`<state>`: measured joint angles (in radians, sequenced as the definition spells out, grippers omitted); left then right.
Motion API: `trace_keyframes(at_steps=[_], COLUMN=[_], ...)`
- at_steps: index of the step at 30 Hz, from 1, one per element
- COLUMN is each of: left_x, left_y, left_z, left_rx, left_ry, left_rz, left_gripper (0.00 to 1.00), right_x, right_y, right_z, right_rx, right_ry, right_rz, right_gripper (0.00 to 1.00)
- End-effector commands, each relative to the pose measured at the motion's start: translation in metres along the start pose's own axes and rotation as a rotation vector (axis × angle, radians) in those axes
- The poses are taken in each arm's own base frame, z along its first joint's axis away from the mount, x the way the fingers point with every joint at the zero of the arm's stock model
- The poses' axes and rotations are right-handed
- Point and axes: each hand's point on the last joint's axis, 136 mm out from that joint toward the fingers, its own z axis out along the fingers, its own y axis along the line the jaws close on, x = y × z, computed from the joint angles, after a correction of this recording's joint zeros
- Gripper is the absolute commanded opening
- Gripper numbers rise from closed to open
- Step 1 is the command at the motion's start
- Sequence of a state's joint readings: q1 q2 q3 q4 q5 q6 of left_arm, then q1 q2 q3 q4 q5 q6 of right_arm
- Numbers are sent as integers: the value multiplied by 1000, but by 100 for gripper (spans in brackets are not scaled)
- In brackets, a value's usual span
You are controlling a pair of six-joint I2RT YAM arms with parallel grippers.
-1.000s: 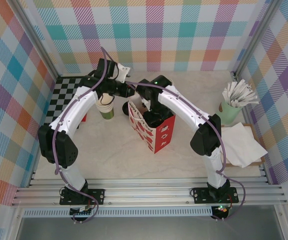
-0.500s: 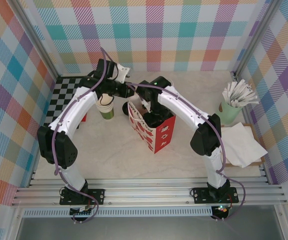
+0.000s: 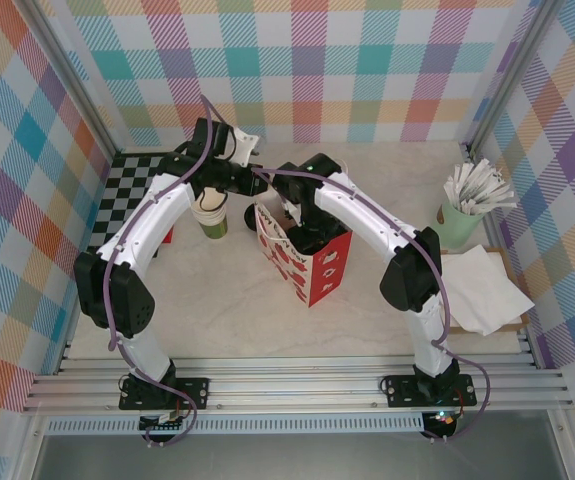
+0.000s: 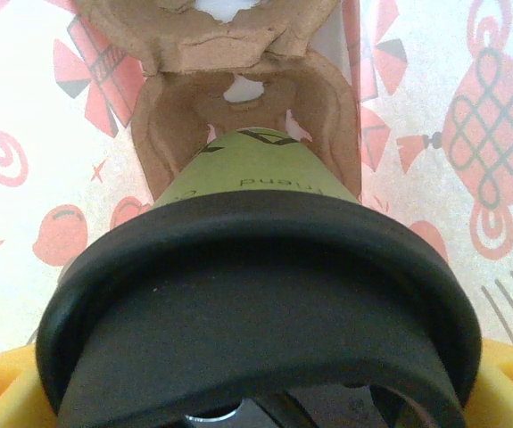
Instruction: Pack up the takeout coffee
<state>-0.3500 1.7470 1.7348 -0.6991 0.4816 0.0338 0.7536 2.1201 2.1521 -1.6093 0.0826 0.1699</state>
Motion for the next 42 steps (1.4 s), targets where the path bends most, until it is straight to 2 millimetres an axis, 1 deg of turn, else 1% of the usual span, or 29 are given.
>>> trace_keyframes(at_steps=[1,17,25,42], left_x=[5,8,9,8], left_y=[-2,-1,-1,-1], left_z=[-7,-4,-3,-2], left_rx=[20,24,28,31], left_ry=[6,16,18,17], left_rz=[-14,-22,-27,-29], left_gripper=[0,0,0,0], right_x=[6,0,-7,-5], right_y=[-4,-4,-9,-9], right_z=[-3,2,-6,-4], right_rx=[14,15,34,34], right_ry=[9,-18,-84,-83], right_rz=[-11,-14,-6,-7], right_gripper=[35,35,34,34])
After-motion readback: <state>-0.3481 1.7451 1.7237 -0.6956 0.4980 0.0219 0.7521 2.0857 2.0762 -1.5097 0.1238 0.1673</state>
